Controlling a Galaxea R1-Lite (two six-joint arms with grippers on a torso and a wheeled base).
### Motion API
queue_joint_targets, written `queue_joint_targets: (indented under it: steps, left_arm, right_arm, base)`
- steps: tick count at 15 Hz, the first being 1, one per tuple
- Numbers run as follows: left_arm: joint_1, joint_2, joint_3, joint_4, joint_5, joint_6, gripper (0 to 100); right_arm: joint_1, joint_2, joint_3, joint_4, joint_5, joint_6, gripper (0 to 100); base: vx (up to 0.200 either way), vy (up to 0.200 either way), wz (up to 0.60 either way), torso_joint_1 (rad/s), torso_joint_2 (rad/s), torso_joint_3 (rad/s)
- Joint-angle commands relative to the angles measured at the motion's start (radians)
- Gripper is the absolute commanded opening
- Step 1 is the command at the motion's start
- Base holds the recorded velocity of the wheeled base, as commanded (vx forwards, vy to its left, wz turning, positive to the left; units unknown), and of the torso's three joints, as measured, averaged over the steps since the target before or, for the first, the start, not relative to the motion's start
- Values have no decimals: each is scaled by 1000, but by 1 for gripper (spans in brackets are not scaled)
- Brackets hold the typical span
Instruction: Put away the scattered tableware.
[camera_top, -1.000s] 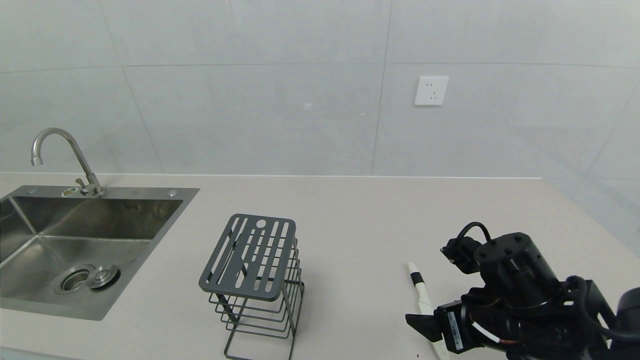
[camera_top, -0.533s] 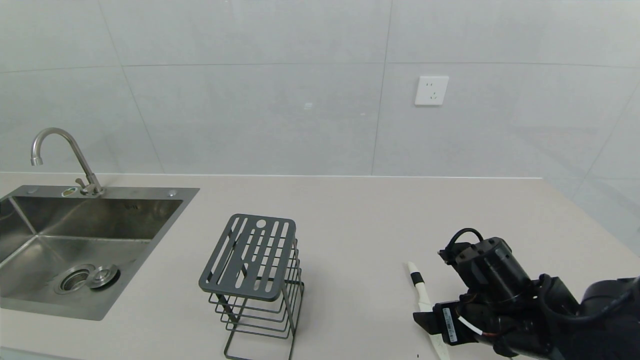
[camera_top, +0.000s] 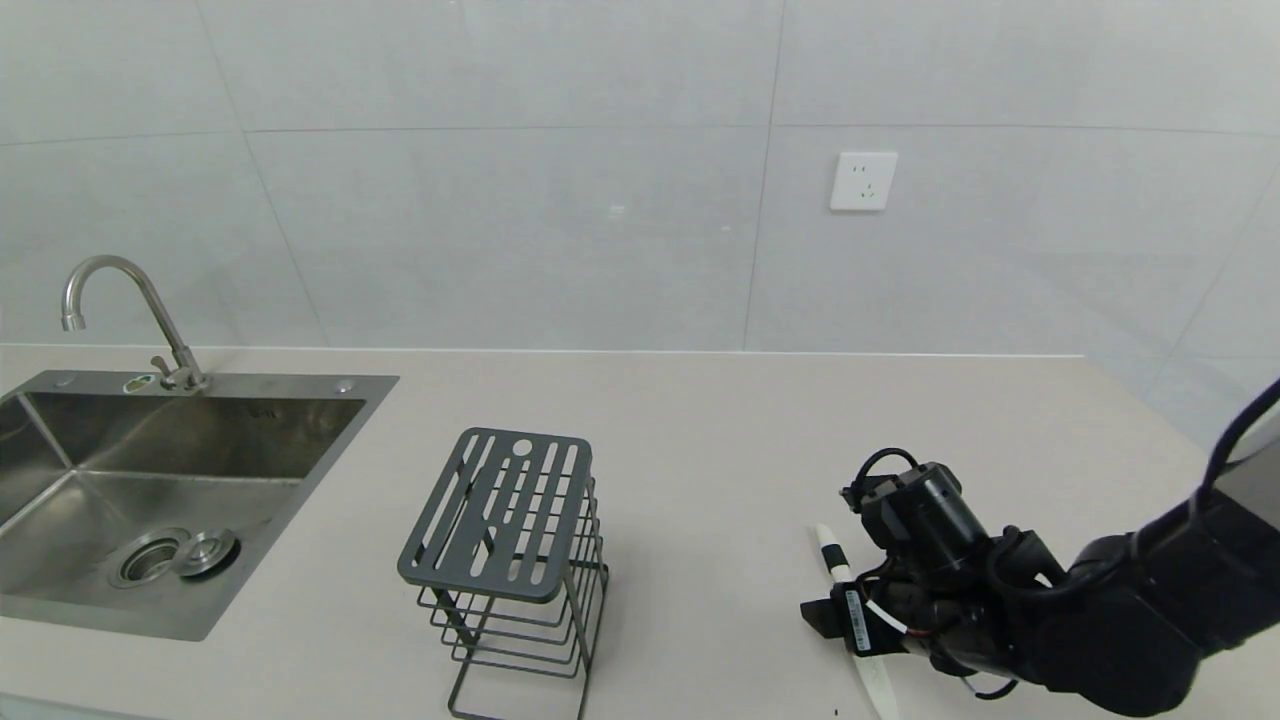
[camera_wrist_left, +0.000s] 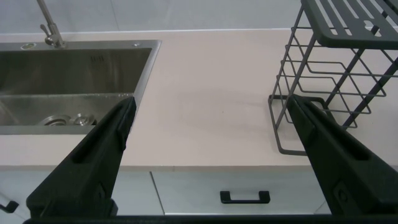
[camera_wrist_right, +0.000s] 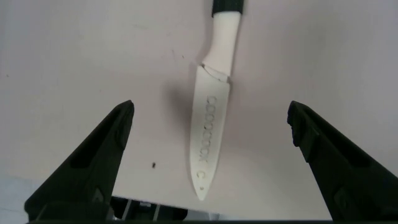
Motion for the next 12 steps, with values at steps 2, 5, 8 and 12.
queue_joint_targets:
  steps: [2,5,8,12]
  left_arm:
    - [0,1,0,1,0,0,100]
    - [0,1,0,1,0,0,100]
    - [0,1,0,0,0,0,100]
    - [0,1,0,0,0,0,100]
  right_arm:
    - [-14,77,-21,-5,-1,0,100]
    - [-21,79,-27,-6,-1,-3,100]
    - [-47,100,-32,-25,1,-4,100]
    - [-48,134,-30,-69,-1,-35,100]
  base:
    - [0,0,0,0,0,0]
    - [0,0,0,0,0,0]
    - [0,0,0,0,0,0]
    - [0,0,0,0,0,0]
